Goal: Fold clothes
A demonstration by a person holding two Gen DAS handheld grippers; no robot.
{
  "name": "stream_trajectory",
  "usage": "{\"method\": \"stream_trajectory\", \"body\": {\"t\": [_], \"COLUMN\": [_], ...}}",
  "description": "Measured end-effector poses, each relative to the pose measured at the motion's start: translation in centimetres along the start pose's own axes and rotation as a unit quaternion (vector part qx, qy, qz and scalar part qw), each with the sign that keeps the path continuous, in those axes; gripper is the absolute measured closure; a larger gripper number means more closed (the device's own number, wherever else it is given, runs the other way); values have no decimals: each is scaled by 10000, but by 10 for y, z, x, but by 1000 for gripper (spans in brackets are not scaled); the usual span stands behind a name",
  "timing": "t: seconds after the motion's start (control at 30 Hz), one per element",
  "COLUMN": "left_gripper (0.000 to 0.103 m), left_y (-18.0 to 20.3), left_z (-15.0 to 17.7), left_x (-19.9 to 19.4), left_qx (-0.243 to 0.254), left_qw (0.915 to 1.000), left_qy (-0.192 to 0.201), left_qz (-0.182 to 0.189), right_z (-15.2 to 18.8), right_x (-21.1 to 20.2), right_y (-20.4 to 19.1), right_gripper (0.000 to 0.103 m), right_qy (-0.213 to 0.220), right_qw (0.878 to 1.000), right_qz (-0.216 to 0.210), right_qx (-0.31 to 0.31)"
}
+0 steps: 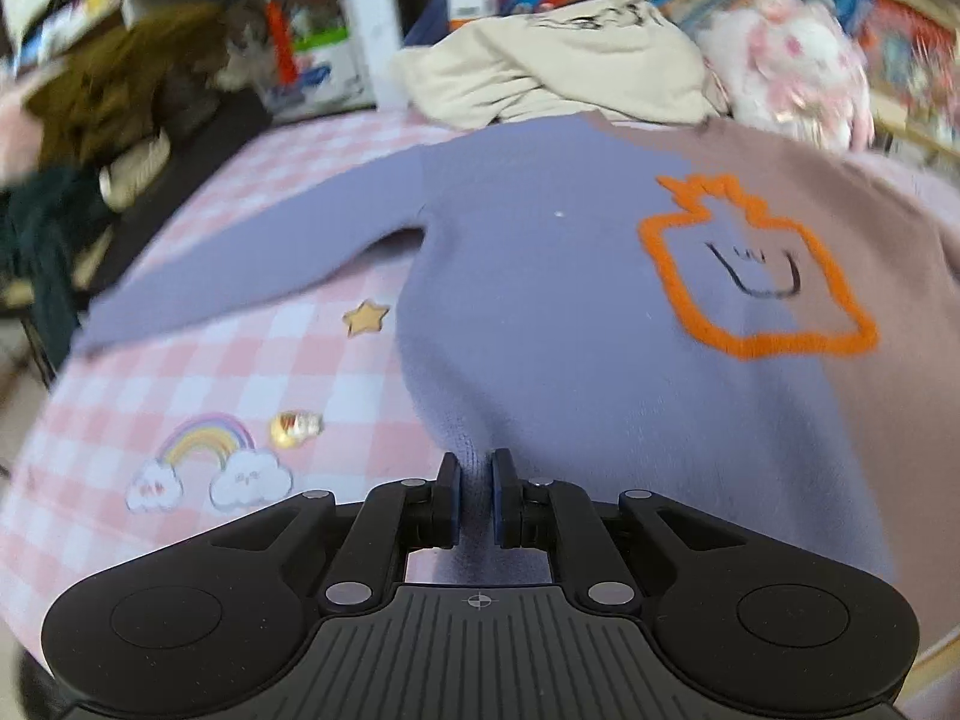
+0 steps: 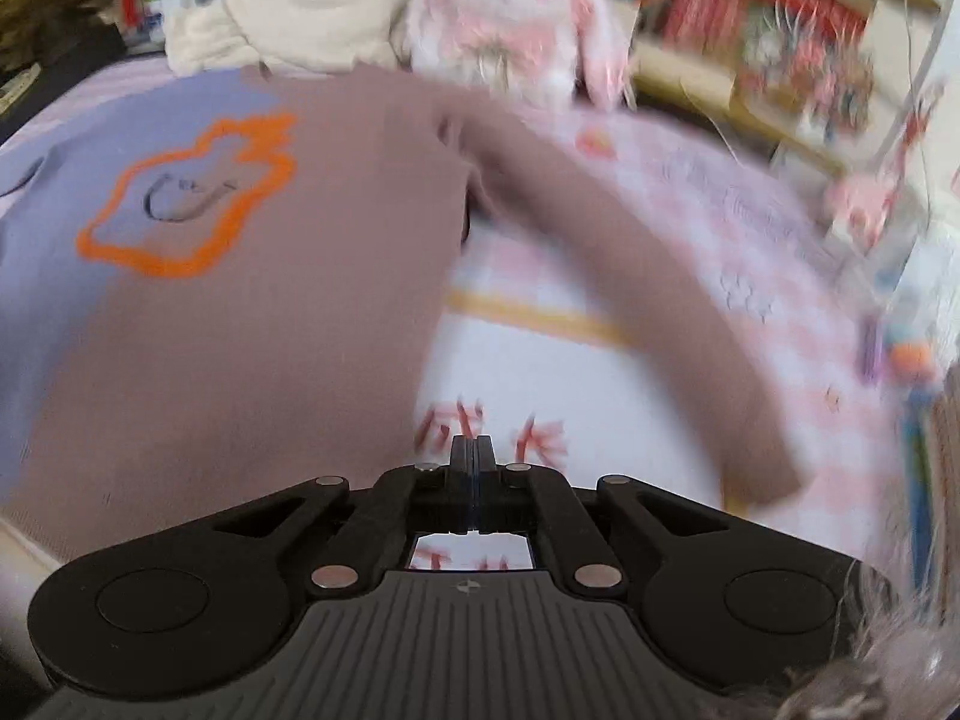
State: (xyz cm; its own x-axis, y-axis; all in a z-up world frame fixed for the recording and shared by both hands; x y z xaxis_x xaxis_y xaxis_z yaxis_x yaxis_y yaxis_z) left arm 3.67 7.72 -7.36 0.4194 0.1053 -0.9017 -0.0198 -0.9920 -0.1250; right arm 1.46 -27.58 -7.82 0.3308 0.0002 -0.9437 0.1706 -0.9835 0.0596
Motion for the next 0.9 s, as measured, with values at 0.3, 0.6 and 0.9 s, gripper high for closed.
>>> {"method": "stream_trajectory", "body": {"t": [0.3, 0.6, 0.9], "left_gripper": [92, 52, 38], "left_y": [-28, -21, 61], "left_z": [-7, -10, -4], "left_x": [6, -1, -27], "left_qx": [-149, -240, 479], "left_qw": [9999, 9978, 9962], "left_qy": [-4, 139, 726], "left_qz": [-22, -609, -85], "right_z": [13, -2, -7], "right_x": [-6, -13, -5], "right_y": [-54, 79, 154], "right_gripper": [102, 50, 41], "right_qy": [-135, 439, 392], "right_qw": [9726, 9988, 9969], "right_qz": [-1476, -169, 471], "right_qx": [-1792, 113, -494]}}
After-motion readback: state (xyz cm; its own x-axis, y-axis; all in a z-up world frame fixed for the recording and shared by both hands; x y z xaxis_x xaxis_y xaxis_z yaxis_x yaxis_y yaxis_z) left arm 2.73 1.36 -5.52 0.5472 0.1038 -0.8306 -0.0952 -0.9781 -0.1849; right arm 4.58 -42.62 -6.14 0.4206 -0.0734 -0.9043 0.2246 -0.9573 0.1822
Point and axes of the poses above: each gripper's, at about its wrist camera, not at the fingertips, and x roughly the way its jaws point, y to its right, z to its underside, the point moved 4 cm from there along x, roughly the way its jaws point, and after that the axes turned 14 degrees about -y, right-handed, at the moved point
